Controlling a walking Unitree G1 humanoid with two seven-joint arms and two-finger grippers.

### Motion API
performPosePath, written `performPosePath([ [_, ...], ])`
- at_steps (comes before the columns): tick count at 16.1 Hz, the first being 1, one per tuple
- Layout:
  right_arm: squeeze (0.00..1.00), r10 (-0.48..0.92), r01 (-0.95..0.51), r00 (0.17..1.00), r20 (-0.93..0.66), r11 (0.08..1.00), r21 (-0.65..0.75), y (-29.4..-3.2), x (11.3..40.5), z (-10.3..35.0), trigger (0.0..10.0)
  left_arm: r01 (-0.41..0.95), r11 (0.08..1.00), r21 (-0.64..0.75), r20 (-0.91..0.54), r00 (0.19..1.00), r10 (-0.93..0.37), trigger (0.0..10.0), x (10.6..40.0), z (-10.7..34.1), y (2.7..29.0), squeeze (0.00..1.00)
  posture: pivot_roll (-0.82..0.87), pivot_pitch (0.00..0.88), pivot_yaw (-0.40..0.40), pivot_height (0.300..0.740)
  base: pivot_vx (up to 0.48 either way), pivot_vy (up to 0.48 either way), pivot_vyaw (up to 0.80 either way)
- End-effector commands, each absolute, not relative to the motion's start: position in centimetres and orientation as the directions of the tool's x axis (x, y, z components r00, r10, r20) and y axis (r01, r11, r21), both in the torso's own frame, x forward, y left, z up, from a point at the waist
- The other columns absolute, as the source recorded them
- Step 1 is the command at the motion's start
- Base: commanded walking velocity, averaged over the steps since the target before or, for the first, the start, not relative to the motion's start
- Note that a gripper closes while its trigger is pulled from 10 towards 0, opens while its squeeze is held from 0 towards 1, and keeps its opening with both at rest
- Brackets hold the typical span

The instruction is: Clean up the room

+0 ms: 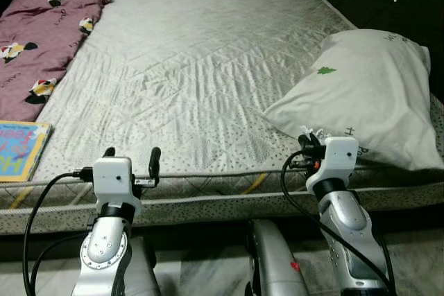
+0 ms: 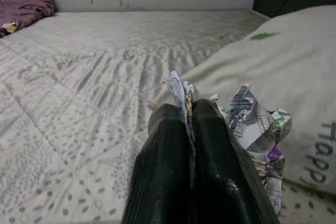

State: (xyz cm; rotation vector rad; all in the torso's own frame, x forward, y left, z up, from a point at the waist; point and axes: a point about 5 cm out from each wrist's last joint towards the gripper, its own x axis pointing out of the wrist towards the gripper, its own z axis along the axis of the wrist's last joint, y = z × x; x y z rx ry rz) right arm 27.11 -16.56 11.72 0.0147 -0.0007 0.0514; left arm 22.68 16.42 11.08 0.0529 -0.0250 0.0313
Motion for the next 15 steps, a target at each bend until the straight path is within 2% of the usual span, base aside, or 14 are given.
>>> performPosePath([
  [1, 0.00, 0.056, -0.056, 0.998, 0.018, 0.998, 0.019, -16.7, 27.5, 12.1, 10.0, -0.021, 0.999, 0.047, 0.033, 0.999, 0.019, 10.0, 22.9, 11.1, 16.3, 0.00, -0.03, 0.000, -0.002, 0.581, 0.000, 0.000, 0.00],
  [4, 0.00, 0.087, -0.087, 0.996, 0.016, 0.996, 0.004, -16.9, 28.5, 12.6, 10.0, -0.024, 0.996, 0.082, 0.037, 0.999, 0.021, 10.0, 23.4, 11.0, 16.4, 0.00, -0.04, 0.000, 0.008, 0.621, 0.000, 0.000, 0.00],
  [10, 0.00, 0.124, -0.125, 0.991, -0.044, 0.992, -0.027, -19.1, 29.5, 12.7, 10.0, -0.044, 0.991, 0.126, 0.002, 0.999, 0.044, 10.0, 24.1, 10.5, 16.5, 0.00, -0.04, 0.000, 0.011, 0.681, 0.000, 0.000, 0.00],
  [12, 0.00, 0.122, -0.122, 0.992, -0.031, 0.992, -0.023, -18.7, 29.3, 12.7, 10.0, -0.044, 0.992, 0.122, 0.004, 0.999, 0.044, 10.0, 24.2, 10.8, 16.4, 0.00, -0.04, 0.000, 0.031, 0.711, 0.000, 0.000, 0.00],
  [15, 0.00, 0.082, -0.082, 0.997, -0.009, 0.997, 0.005, -17.9, 29.1, 12.5, 10.0, -0.050, 0.990, 0.129, 0.015, 0.999, 0.049, 10.0, 24.4, 10.9, 16.5, 0.00, -0.04, 0.000, 0.033, 0.730, 0.000, 0.000, 0.00],
])
